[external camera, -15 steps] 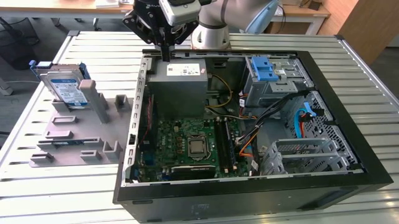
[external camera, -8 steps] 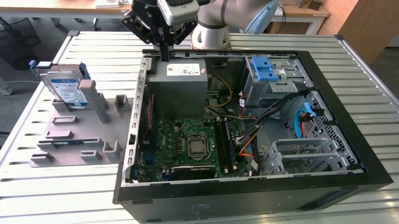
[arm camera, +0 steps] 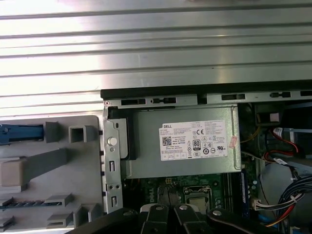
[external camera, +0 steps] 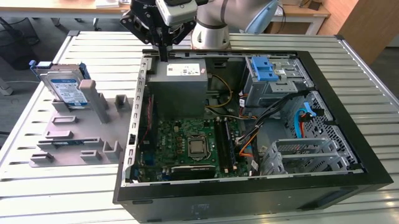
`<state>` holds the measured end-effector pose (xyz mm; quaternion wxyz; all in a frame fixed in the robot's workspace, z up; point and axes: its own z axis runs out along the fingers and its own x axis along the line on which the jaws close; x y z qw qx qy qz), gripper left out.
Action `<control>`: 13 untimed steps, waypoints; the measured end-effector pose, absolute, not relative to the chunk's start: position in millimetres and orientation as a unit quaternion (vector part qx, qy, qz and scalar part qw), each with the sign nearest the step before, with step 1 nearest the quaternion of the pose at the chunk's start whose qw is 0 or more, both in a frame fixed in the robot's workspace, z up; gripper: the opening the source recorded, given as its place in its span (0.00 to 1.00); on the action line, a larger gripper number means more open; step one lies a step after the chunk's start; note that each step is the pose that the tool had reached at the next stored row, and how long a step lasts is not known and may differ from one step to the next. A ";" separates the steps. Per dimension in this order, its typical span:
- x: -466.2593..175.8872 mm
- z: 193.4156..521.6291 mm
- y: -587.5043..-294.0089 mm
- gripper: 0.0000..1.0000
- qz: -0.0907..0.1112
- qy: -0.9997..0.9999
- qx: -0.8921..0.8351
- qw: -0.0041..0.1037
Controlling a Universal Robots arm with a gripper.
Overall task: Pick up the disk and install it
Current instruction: 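Reach for the disk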
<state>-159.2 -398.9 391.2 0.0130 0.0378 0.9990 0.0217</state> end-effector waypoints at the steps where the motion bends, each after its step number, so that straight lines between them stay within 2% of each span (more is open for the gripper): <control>1: -159.4 391.2 -398.9 0.11 0.022 0.999 0.038 0.013; 13: -162.0 390.9 -398.9 0.11 0.022 0.999 0.038 0.013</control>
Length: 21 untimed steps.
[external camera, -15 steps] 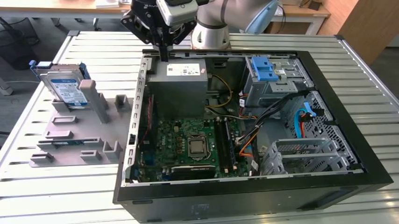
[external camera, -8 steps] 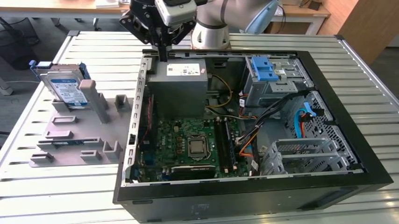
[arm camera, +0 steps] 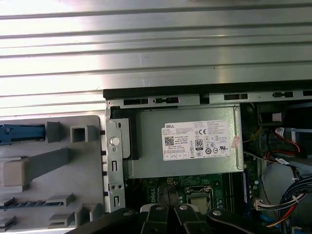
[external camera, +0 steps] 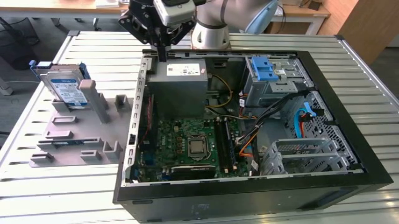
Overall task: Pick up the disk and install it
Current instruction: 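Reach for the disk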
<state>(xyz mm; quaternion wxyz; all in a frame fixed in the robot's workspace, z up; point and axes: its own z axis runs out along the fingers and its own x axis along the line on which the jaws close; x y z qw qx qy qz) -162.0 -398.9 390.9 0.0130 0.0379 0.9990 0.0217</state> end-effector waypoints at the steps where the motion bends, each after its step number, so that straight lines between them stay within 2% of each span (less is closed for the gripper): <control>1: -162.2 390.9 -398.9 0.11 0.022 0.999 0.038 0.013; 21: -166.1 390.8 -398.9 0.11 0.022 0.999 0.038 0.013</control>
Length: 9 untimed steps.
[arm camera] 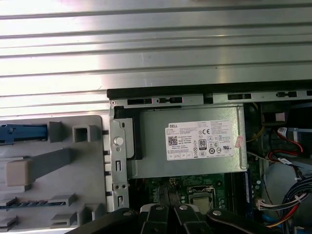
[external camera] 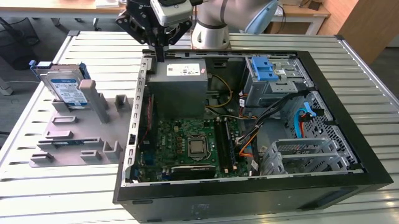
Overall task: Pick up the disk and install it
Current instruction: 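Reach for the disk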
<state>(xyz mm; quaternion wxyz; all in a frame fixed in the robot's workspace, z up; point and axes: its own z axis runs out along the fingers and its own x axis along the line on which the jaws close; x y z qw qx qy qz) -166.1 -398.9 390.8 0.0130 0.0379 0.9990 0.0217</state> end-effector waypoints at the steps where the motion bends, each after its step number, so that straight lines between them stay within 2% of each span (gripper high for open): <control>1: -166.3 390.8 -398.9 0.11 0.022 0.999 0.038 0.013; 9: -168.1 390.8 -398.9 0.11 0.022 0.999 0.038 0.013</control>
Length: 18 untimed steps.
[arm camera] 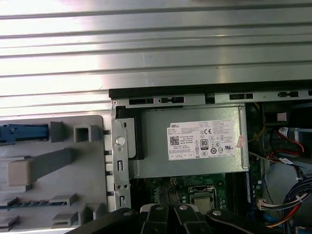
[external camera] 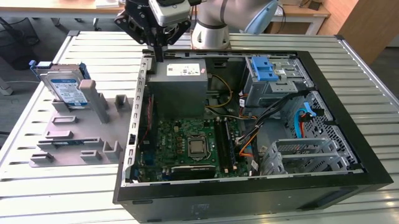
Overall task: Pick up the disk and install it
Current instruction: 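Reach for the disk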
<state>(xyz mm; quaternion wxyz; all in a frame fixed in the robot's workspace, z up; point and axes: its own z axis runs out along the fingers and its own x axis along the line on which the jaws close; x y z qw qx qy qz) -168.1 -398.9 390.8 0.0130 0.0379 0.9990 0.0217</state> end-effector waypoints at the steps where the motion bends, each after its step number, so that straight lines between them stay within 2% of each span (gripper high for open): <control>1: -168.3 390.8 -398.9 0.11 0.022 0.999 0.038 0.013; 18: -171.7 390.7 -398.9 0.11 0.022 0.999 0.038 0.013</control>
